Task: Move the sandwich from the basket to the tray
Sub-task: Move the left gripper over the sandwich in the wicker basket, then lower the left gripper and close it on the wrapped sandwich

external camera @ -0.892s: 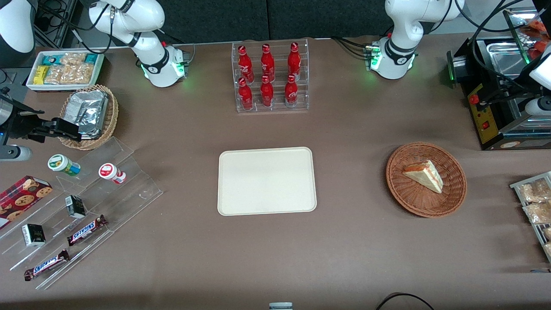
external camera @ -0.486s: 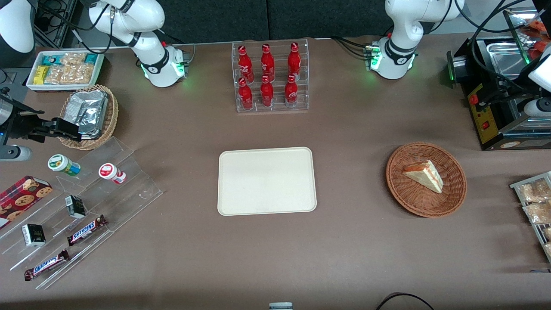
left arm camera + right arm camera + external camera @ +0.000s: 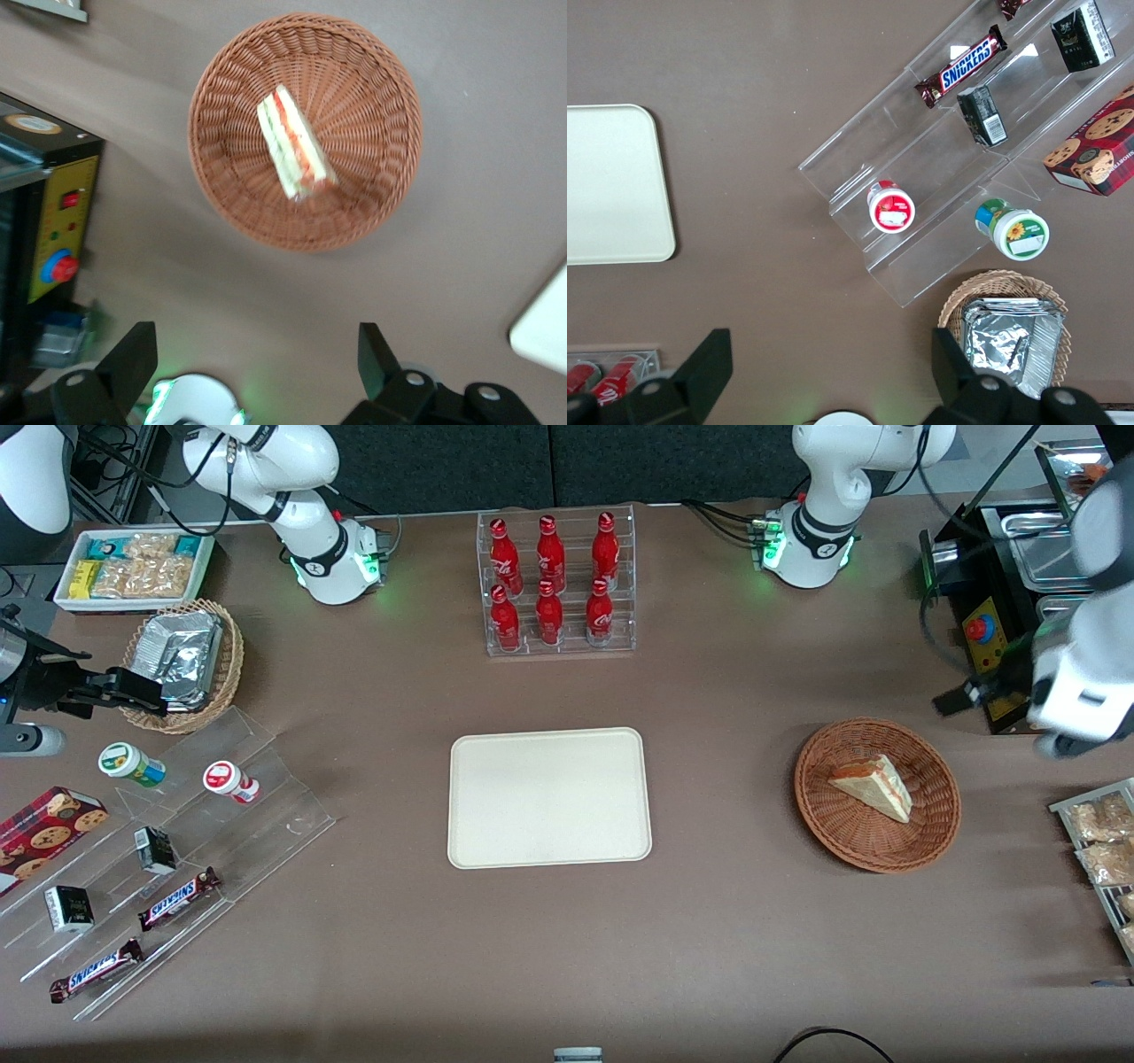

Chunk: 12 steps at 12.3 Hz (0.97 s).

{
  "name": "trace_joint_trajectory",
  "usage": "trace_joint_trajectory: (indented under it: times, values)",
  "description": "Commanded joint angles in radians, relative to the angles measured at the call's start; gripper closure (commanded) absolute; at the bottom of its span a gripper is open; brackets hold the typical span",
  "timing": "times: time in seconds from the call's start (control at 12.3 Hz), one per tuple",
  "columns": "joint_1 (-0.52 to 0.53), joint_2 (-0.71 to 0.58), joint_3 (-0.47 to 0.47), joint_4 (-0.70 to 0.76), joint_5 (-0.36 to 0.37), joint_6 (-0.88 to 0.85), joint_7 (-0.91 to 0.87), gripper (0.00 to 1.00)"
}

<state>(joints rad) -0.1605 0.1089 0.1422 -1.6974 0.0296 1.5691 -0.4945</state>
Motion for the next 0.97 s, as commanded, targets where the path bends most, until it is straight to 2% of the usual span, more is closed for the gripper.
trace_joint_trajectory:
  times: [0.0, 0.32, 0.89]
  values:
    - [0.004, -0.017, -0.004, -0.15, -0.013, 0.18, -0.16, 0.0]
    - [0.009, 0.0, -0.003, -0.395, -0.013, 0.518, -0.291, 0.0]
    - [0.038, 0.162, 0.002, -0.421, -0.017, 0.669, -0.341, 0.0]
